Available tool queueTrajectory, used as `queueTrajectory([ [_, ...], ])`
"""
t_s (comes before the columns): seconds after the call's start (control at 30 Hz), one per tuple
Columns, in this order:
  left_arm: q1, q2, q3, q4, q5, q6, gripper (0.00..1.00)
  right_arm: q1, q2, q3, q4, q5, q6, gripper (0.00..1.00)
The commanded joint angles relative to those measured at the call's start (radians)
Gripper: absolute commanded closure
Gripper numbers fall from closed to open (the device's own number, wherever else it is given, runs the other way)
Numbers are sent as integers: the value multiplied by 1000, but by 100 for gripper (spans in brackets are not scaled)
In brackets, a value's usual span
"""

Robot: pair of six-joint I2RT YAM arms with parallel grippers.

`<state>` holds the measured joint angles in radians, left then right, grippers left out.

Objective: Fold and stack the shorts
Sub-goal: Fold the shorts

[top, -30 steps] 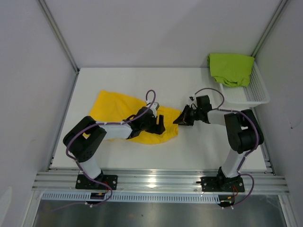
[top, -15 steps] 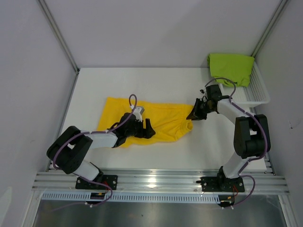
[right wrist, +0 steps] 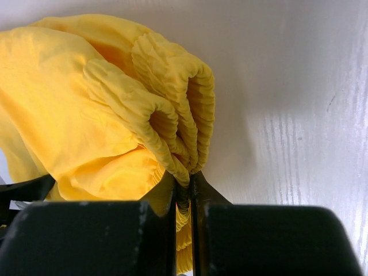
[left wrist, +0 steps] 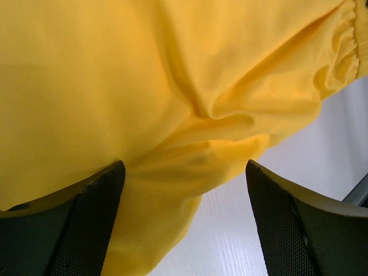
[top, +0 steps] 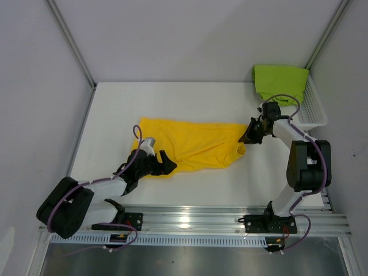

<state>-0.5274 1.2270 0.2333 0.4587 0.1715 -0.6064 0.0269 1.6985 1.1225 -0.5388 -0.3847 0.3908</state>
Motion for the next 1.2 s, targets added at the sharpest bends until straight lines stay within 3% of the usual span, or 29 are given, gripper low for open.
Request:
queueTrajectory([
  [0.0, 66, -9, -45, -60, 5, -61, 11, -18, -42, 45, 60, 89, 6, 100],
  [0.2, 92, 63, 0, -92, 9, -67, 11, -16, -59, 94, 27, 118, 11, 100],
  [0.43, 92, 12, 116, -222, -43, 28, 12, 54, -51, 262, -159, 101, 22, 100],
  [0.6, 87, 94, 191, -269, -75, 51, 12, 146, -13, 448, -340, 139, 10, 100],
  [0.97, 87, 147, 374, -373, -109, 72, 14, 202, 7, 582, -437, 99, 10, 100],
  [1.17, 84, 45, 439, -544, -213, 106, 14, 202, 23, 580, -415, 90, 10, 100],
])
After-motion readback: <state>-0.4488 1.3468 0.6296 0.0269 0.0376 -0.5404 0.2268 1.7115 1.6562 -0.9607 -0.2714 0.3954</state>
